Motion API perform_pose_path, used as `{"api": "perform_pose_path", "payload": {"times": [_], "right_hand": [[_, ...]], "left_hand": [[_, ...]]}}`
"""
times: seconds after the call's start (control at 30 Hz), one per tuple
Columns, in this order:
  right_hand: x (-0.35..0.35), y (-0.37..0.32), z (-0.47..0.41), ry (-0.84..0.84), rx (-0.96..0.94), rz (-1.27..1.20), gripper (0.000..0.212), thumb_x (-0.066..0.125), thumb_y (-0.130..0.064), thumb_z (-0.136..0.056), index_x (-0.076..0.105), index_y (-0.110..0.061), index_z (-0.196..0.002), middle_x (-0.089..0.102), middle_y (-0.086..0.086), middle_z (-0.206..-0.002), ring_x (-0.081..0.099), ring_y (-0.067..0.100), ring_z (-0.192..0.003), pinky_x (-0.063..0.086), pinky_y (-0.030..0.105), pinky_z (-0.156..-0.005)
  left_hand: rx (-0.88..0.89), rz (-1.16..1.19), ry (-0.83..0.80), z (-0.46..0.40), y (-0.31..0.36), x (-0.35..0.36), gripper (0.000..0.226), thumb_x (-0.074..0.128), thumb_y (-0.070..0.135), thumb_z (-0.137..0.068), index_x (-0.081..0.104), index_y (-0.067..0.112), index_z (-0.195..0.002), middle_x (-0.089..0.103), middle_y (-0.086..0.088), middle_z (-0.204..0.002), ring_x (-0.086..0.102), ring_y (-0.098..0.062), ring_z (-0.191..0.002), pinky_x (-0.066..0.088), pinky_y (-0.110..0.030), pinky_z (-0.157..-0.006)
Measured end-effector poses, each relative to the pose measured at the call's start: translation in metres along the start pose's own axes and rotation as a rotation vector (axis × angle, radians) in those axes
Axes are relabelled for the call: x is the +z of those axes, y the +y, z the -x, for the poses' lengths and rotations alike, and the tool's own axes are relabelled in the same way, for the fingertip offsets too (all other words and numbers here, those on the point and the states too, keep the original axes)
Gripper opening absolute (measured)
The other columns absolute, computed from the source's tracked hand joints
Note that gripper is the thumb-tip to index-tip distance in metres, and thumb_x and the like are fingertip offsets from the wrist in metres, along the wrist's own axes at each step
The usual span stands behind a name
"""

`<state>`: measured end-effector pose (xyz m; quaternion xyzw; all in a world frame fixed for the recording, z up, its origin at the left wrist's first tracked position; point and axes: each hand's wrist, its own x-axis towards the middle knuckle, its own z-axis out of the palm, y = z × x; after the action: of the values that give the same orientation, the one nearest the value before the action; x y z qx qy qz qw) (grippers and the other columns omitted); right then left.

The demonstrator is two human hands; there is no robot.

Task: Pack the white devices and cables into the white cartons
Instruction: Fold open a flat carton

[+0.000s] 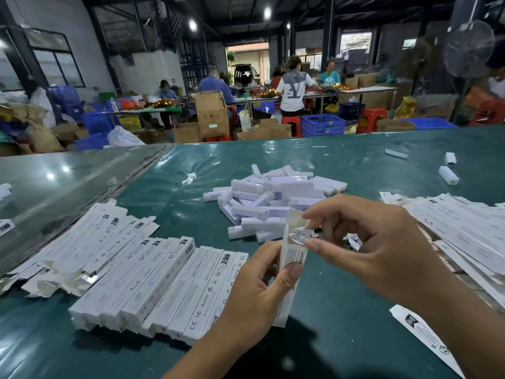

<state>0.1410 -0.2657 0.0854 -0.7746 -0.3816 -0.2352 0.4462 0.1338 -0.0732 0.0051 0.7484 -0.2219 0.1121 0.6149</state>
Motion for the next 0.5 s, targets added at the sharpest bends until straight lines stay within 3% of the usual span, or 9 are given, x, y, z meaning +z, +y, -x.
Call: {"api": "perform_pose_path", "payload": {"times": [0.07, 0.2, 0.37, 0.5], "right_hand": [[-0.002, 0.0, 0.001, 0.003, -0.016, 0.049, 0.022, 0.084, -0.016, -0.081, 0.07, -0.02, -0.097, 0.06, -0.019, -0.075, 0.059, 0.01, -0.062, 0.045, 0.011, -0.063], [-0.011, -0.001, -0.001, 0.01, -0.059, 0.178, 0.016, 0.084, -0.017, -0.08, 0.073, -0.02, -0.091, 0.056, -0.016, -0.07, 0.058, 0.008, -0.062, 0.042, 0.007, -0.065], [-0.002, -0.005, 0.001, -0.021, -0.092, 0.303, 0.013, 0.076, -0.022, -0.085, 0.074, -0.022, -0.098, 0.062, -0.02, -0.079, 0.054, 0.012, -0.061, 0.047, 0.021, -0.062], [0.006, -0.001, 0.002, 0.021, -0.062, 0.292, 0.005, 0.073, -0.023, -0.086, 0.073, -0.02, -0.09, 0.067, -0.011, -0.081, 0.057, 0.007, -0.07, 0.047, 0.024, -0.064]], "left_hand": [[0.0, 0.012, -0.006, 0.0, -0.001, 0.0, 0.035, 0.057, 0.069, -0.088, 0.066, 0.045, -0.112, 0.066, -0.008, -0.101, 0.063, -0.03, -0.093, 0.051, -0.03, -0.079], [0.007, -0.012, -0.045, 0.0, -0.004, 0.002, 0.034, 0.058, 0.062, -0.093, 0.065, 0.038, -0.117, 0.064, -0.002, -0.102, 0.062, -0.032, -0.094, 0.053, -0.051, -0.086], [0.022, -0.037, -0.051, 0.001, -0.001, 0.003, 0.021, 0.056, 0.058, -0.096, 0.063, 0.042, -0.108, 0.058, 0.013, -0.089, 0.052, -0.007, -0.08, 0.042, -0.025, -0.072], [0.017, -0.019, -0.04, 0.001, -0.002, 0.003, 0.024, 0.056, 0.059, -0.095, 0.064, 0.041, -0.108, 0.06, 0.002, -0.092, 0.06, -0.023, -0.087, 0.048, -0.033, -0.077]]}}
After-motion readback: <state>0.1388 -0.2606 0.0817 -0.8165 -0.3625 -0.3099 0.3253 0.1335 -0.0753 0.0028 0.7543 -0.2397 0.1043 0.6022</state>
